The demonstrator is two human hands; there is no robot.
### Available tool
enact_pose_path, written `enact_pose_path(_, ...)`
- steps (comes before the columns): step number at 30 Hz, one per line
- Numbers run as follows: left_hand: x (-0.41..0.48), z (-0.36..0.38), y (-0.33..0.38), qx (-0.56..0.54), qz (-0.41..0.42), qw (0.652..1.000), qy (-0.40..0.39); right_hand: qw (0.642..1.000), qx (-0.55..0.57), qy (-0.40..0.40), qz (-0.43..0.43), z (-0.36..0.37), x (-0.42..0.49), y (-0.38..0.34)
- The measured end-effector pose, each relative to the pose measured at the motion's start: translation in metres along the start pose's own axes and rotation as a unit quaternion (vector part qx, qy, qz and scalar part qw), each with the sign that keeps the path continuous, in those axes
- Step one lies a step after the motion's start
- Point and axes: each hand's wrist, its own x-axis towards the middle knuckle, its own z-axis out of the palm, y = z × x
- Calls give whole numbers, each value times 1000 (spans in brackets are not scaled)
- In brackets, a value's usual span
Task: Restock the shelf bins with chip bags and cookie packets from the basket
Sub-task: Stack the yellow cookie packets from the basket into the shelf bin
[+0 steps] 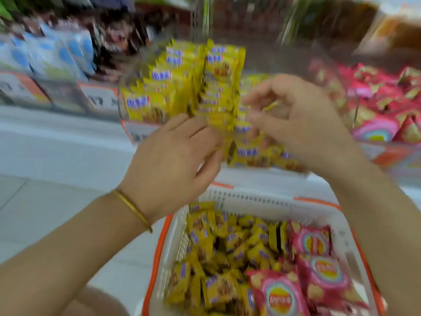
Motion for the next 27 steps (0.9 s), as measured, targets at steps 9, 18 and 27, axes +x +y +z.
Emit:
enact_pose_path(9, -57, 51, 2, 94, -67, 931, -347, 863, -185, -343, 321, 147, -117, 195)
enact_pose_path(18, -44, 60, -7, 95, -103, 917, -374, 842, -233, -188, 449, 224, -111, 226)
enact_pose_path(27, -40, 78, -10, 45, -172, 878, -444, 870, -25, -110, 480, 172, -120, 235)
